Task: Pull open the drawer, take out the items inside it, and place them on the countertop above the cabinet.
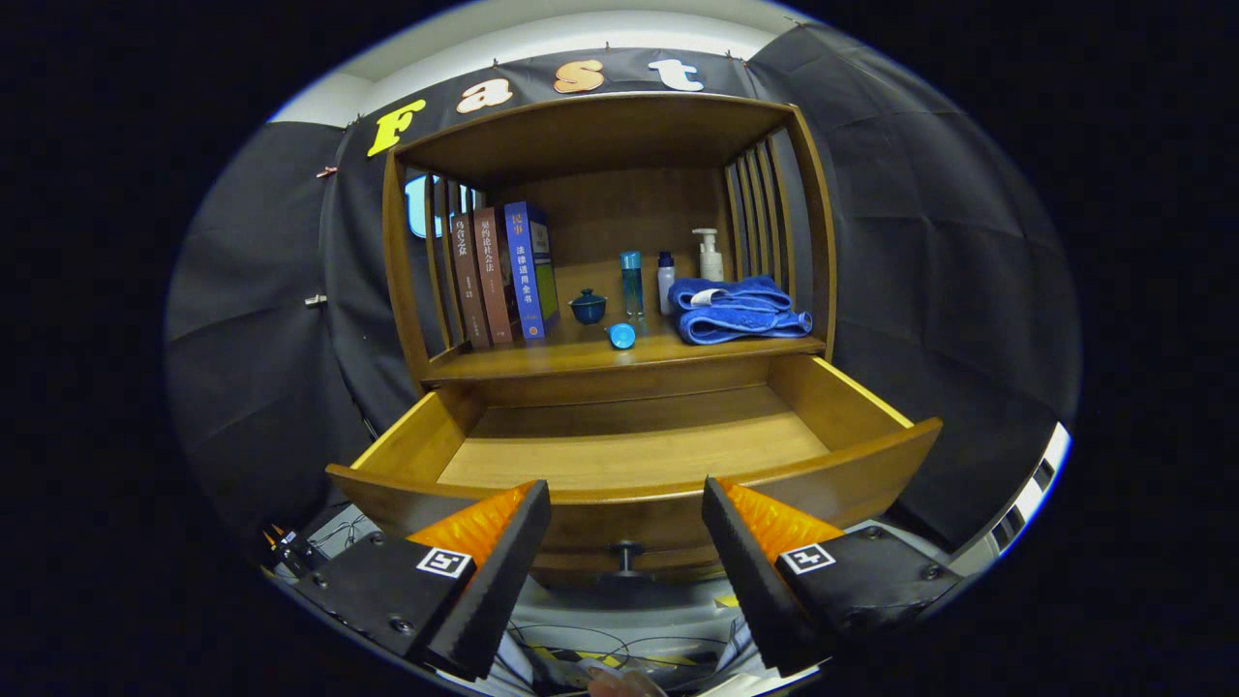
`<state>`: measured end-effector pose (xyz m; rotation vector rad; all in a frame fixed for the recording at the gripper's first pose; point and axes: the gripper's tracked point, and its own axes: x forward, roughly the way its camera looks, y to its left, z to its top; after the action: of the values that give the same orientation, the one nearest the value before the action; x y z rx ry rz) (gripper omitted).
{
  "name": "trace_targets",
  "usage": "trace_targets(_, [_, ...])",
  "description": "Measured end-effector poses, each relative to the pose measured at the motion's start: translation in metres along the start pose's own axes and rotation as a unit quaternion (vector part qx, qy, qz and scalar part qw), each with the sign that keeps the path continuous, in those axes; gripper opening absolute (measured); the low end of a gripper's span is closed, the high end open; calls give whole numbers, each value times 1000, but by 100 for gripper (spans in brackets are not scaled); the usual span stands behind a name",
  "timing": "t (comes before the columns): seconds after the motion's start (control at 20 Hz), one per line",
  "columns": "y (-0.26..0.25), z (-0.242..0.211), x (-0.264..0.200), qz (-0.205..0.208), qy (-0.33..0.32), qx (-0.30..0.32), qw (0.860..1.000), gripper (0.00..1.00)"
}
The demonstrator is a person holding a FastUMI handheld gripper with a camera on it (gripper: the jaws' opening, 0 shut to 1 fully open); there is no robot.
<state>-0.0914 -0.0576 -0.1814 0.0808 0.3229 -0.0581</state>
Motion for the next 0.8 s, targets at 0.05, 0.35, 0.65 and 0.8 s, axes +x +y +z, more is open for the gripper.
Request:
trace_targets(0.05, [0,-6,4,1,3,1,1000,100])
trace_targets(0.35, [1,-22,18,-5,27,2,1000,100])
trace_targets(0.65, [4,-12,48,-5,30,10,999,99])
trace_targets(0.8, [8,1,75,-5,27,19,999,100])
